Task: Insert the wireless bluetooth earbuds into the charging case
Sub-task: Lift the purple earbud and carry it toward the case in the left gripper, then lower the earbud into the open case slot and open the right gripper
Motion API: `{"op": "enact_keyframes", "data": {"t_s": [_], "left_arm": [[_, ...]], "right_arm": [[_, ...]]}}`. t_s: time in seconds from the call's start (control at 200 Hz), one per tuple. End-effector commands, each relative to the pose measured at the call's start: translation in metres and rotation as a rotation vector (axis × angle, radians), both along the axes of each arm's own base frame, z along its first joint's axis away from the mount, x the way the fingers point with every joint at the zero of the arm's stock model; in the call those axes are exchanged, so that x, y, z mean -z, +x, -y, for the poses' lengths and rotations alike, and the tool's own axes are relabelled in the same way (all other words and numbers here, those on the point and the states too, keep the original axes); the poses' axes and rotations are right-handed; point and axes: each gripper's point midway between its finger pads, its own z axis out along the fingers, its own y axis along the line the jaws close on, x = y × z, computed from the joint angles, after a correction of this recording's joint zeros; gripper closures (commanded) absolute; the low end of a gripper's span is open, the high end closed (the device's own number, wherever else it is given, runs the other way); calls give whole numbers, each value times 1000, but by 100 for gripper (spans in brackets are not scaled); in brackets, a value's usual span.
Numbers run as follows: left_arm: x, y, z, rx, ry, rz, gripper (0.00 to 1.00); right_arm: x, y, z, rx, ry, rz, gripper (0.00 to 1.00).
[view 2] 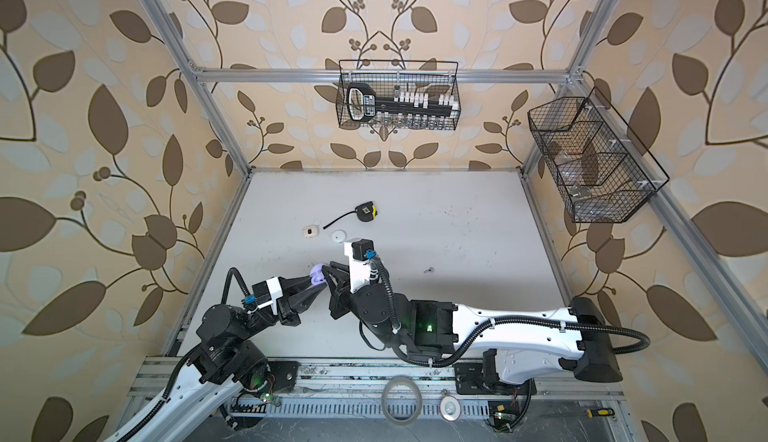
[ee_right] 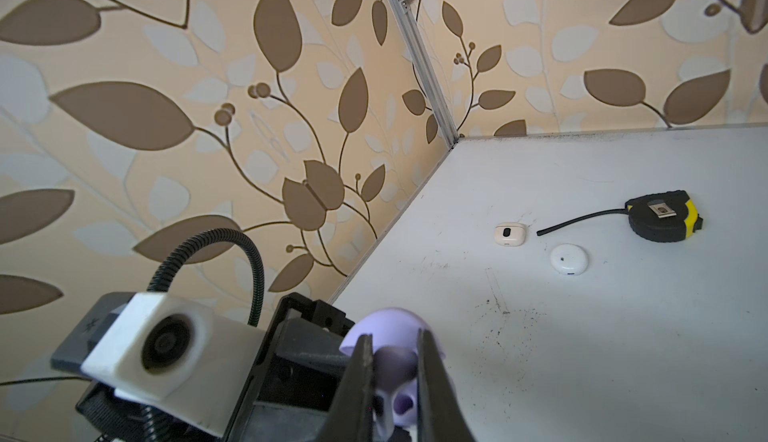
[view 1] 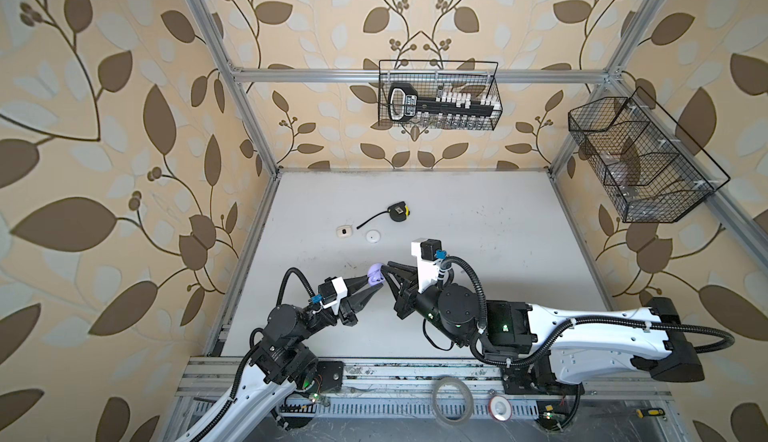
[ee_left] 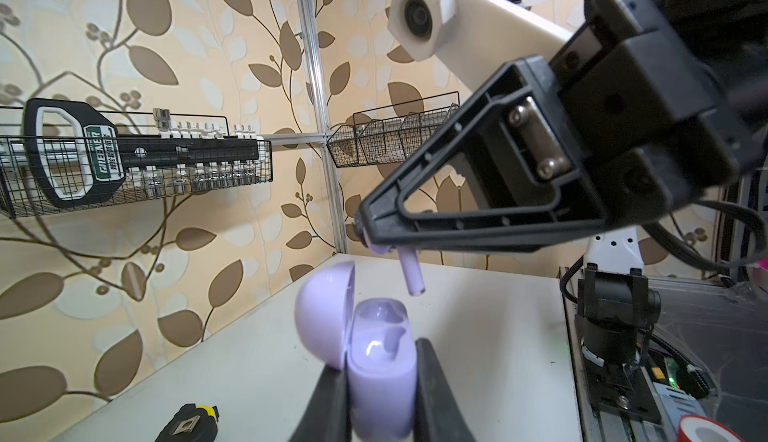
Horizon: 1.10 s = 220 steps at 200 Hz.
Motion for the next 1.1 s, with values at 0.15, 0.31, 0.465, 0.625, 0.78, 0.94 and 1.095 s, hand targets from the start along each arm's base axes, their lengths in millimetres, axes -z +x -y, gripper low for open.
{"op": "enact_keyframes", "data": {"t_s": [0.15, 0.31, 0.465, 0.625, 0.78, 0.94, 1.095], "left_arm": [[-16, -10, -2, 25, -39, 60, 100], [-17, -11, -3, 22, -44, 60, 100], [-18, -13, -5, 23, -50, 62, 100], [-18, -13, -5, 23, -50, 61, 100], [-18, -12, -5, 18, -50, 58, 100], [-19, -13, -7, 13, -56, 58, 100], [-20, -13, -7, 17, -58, 56, 100]], "right_arm": [[1, 1, -2, 19, 7, 14, 94], [7, 2, -2, 24, -3, 9, 95], [12, 4, -1, 35, -11, 8, 95], [16, 3, -6, 27, -18, 5, 95], [22, 2, -10, 21, -29, 0, 96], [31, 3, -4, 37, -50, -2, 97], [33, -2, -9, 14, -59, 11, 97]]}}
